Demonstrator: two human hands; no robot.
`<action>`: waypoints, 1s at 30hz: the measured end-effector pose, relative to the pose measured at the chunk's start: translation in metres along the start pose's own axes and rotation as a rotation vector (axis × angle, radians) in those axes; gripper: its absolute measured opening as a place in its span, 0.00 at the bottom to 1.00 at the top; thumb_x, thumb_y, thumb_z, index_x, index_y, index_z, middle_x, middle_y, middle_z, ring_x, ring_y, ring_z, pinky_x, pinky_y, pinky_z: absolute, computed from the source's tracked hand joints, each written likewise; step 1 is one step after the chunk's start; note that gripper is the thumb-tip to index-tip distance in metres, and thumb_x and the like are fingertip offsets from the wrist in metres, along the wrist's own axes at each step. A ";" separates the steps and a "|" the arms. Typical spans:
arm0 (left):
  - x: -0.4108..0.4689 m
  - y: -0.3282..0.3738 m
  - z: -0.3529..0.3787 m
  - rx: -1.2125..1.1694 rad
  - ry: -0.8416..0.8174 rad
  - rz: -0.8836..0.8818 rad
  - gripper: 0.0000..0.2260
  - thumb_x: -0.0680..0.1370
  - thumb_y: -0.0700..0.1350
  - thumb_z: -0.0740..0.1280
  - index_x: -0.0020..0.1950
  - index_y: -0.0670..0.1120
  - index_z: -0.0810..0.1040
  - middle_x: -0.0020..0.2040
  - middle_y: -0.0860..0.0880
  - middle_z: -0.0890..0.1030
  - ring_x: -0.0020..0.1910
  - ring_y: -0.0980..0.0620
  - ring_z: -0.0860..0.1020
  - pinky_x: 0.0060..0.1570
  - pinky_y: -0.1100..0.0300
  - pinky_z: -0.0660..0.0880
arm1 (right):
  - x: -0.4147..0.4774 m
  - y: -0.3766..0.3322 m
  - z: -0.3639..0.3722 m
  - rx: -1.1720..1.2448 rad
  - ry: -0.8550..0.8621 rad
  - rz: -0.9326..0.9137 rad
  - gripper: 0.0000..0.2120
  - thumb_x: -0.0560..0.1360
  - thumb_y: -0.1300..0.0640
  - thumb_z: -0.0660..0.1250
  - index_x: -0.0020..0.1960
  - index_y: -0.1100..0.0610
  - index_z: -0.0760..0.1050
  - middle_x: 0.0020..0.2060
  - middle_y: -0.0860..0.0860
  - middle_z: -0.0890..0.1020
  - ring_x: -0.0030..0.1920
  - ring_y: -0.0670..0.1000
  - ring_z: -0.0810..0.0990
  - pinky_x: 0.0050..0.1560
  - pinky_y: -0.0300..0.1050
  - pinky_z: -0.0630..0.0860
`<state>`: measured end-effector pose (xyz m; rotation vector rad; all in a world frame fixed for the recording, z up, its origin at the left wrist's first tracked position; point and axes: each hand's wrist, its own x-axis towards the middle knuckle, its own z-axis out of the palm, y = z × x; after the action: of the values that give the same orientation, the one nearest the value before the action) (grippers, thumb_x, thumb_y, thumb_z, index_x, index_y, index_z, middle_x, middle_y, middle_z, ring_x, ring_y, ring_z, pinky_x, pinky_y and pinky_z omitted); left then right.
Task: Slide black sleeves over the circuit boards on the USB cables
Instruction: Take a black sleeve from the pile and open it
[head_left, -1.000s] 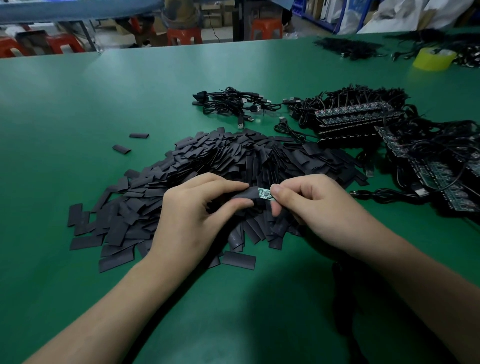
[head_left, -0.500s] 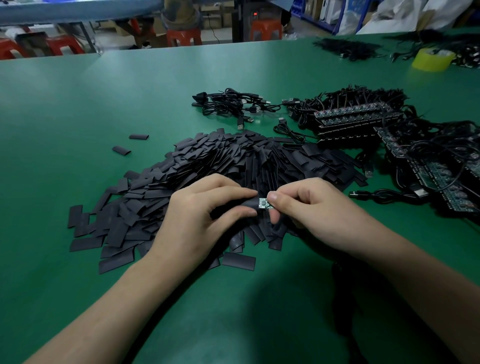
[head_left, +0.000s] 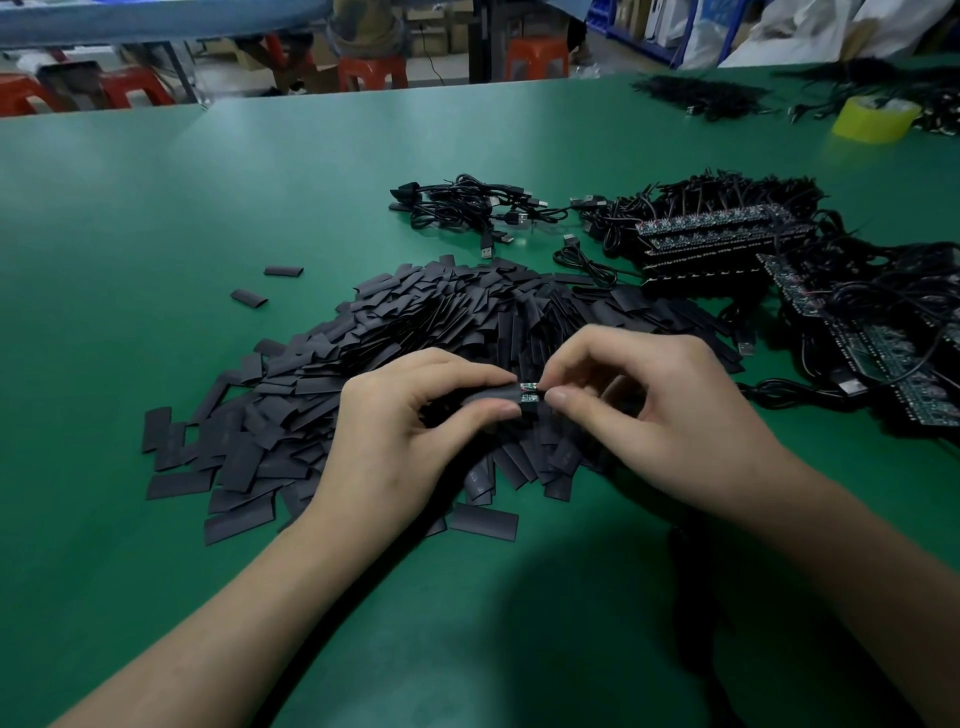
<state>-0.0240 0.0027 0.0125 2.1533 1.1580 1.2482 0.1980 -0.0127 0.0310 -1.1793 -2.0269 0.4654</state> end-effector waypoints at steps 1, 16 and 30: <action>0.000 0.000 0.000 -0.011 0.001 -0.003 0.09 0.74 0.46 0.77 0.52 0.47 0.88 0.47 0.55 0.86 0.48 0.58 0.83 0.51 0.66 0.75 | -0.001 0.000 0.000 -0.033 0.013 -0.035 0.06 0.77 0.58 0.73 0.48 0.48 0.81 0.38 0.44 0.82 0.39 0.48 0.81 0.38 0.41 0.75; -0.002 0.002 0.002 -0.017 -0.016 0.074 0.08 0.75 0.45 0.76 0.53 0.46 0.87 0.49 0.55 0.86 0.50 0.58 0.83 0.53 0.65 0.75 | -0.003 -0.001 0.005 -0.139 0.099 -0.229 0.03 0.78 0.62 0.74 0.50 0.57 0.84 0.43 0.47 0.84 0.44 0.43 0.81 0.46 0.39 0.76; -0.001 0.006 0.001 -0.034 0.048 0.094 0.08 0.75 0.45 0.76 0.53 0.46 0.87 0.48 0.54 0.85 0.49 0.57 0.83 0.52 0.66 0.75 | 0.001 -0.003 -0.004 0.417 -0.049 0.242 0.08 0.79 0.63 0.71 0.48 0.52 0.86 0.37 0.52 0.87 0.32 0.51 0.84 0.36 0.61 0.83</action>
<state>-0.0202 -0.0015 0.0155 2.1864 1.0573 1.3566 0.1989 -0.0139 0.0353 -1.1585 -1.7184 0.9913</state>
